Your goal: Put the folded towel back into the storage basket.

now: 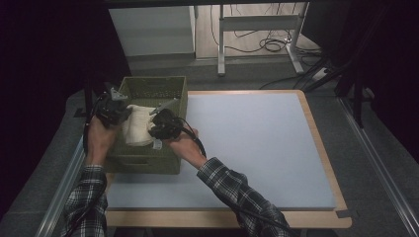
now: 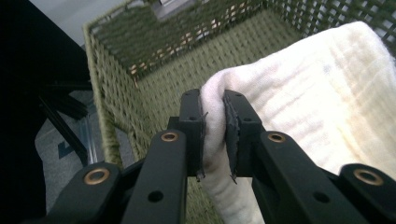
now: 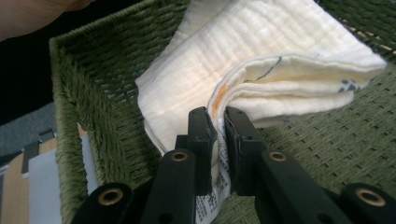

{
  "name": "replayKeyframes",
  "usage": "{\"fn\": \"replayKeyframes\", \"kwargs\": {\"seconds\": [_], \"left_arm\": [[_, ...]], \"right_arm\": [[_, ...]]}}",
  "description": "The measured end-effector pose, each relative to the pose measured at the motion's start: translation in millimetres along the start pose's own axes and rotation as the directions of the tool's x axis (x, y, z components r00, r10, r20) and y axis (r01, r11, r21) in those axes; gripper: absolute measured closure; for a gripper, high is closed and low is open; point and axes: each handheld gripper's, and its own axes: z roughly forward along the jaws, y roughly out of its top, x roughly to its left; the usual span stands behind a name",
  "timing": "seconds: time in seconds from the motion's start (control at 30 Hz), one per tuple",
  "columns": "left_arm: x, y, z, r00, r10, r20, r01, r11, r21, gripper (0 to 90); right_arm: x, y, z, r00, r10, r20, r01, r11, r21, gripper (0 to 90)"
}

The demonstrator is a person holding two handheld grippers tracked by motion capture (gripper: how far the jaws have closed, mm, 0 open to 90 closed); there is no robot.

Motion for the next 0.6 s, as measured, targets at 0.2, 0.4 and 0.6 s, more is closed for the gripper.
{"fn": "replayKeyframes", "kwargs": {"seconds": [0.2,0.4,0.6], "left_arm": [[-0.1,-3.7,11.5,0.9999,0.010,0.011,-0.011,0.9995,0.030,78.2],[-5.8,0.5,21.9,0.9992,0.036,0.018,-0.037,0.9979,0.054,77.9],[-10.0,1.9,32.6,0.9982,0.054,0.027,-0.056,0.9941,0.092,77.2]], "right_arm": [[2.0,0.8,9.3,0.9995,-0.023,0.019,0.022,0.9985,0.050,81.1],[0.8,1.1,14.3,0.9978,-0.051,0.043,0.047,0.9947,0.091,80.9],[0.6,1.5,18.1,0.9950,-0.079,0.061,0.071,0.9901,0.121,80.4]]}}
